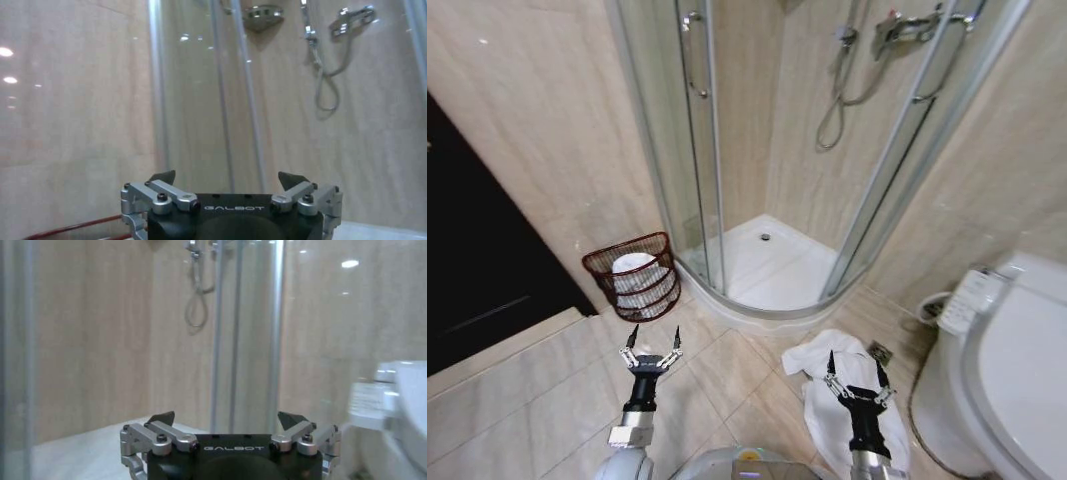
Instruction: Discard the used towel into the hamper.
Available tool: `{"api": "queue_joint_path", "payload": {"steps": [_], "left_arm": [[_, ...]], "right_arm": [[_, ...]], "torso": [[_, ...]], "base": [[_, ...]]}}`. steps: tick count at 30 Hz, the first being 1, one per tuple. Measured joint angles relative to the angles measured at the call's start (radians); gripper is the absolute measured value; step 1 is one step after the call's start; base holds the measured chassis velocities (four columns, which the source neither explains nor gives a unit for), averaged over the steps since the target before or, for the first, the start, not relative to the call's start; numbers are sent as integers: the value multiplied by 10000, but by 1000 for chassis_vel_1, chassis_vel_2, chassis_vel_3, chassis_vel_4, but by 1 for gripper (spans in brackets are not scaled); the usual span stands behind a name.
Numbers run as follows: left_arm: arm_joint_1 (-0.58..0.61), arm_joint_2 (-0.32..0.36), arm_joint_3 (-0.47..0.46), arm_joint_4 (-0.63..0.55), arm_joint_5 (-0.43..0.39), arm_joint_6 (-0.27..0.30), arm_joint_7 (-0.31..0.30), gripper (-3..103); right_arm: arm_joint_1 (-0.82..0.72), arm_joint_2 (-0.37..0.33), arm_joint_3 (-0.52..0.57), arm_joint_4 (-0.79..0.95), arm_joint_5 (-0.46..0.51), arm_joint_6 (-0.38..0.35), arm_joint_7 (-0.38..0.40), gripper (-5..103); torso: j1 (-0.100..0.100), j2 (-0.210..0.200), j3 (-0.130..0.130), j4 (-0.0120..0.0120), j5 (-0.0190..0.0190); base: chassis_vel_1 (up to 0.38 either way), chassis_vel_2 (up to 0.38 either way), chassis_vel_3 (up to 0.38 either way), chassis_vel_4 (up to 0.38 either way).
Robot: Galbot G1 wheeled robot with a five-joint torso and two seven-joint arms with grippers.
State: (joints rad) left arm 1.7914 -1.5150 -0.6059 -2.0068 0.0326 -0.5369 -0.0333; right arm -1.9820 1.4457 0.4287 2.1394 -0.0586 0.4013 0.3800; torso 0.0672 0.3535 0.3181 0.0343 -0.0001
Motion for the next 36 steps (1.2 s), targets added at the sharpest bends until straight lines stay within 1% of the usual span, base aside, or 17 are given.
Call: {"api": "queue_joint_path", "payload": {"steps": [2, 5, 6, 9, 12, 22, 27, 30, 36], "left_arm": [[-11, 6, -16, 17, 12, -5, 6, 100], [-59, 3, -62, 77, 4, -117, 8, 100], [-59, 3, -62, 77, 4, -117, 8, 100], [-83, 1, -116, 115, 90, -223, 7, 100], [-90, -6, -105, 114, 81, -229, 34, 100], [-96, 64, -110, 93, -138, -221, 162, 100], [-72, 79, -86, 229, -147, -238, 159, 100], [-89, 104, -90, 272, -168, -256, 153, 100], [-136, 124, -99, 297, -184, -256, 148, 100]], "right_arm": [[42, -14, 61, -145, 48, -48, 189, 100], [151, -68, 249, -281, 302, -75, 361, 100], [151, -68, 249, -281, 302, -75, 361, 100], [305, -166, 534, -390, 778, -209, 497, 100], [353, -213, 672, -396, 951, -285, 509, 100], [323, -294, 895, -423, 1036, -257, 493, 100], [307, -266, 855, -447, 932, -233, 475, 100], [312, -250, 862, -456, 895, -241, 502, 100], [316, -289, 914, -493, 892, -243, 547, 100]], "torso": [[0, 0, 0, -4, 1], [0, 0, 0, -2, 1], [0, 0, 0, -2, 1], [0, 0, 0, 1, 1], [0, 0, 0, 1, 1], [-4, -12, -8, 1, 0], [-62, -165, -102, 1, 0], [-133, -339, -202, 1, 0], [-202, -557, -353, 1, 0]], "base": [[-95, -95, -110, -76], [-38, -29, -37, -28], [0, 0, 0, 0], [0, 0, 0, 0], [0, 0, 0, 0], [0, 0, 0, 0], [0, 0, 0, 0], [0, 0, 0, 0], [0, 0, 0, 0]]}}
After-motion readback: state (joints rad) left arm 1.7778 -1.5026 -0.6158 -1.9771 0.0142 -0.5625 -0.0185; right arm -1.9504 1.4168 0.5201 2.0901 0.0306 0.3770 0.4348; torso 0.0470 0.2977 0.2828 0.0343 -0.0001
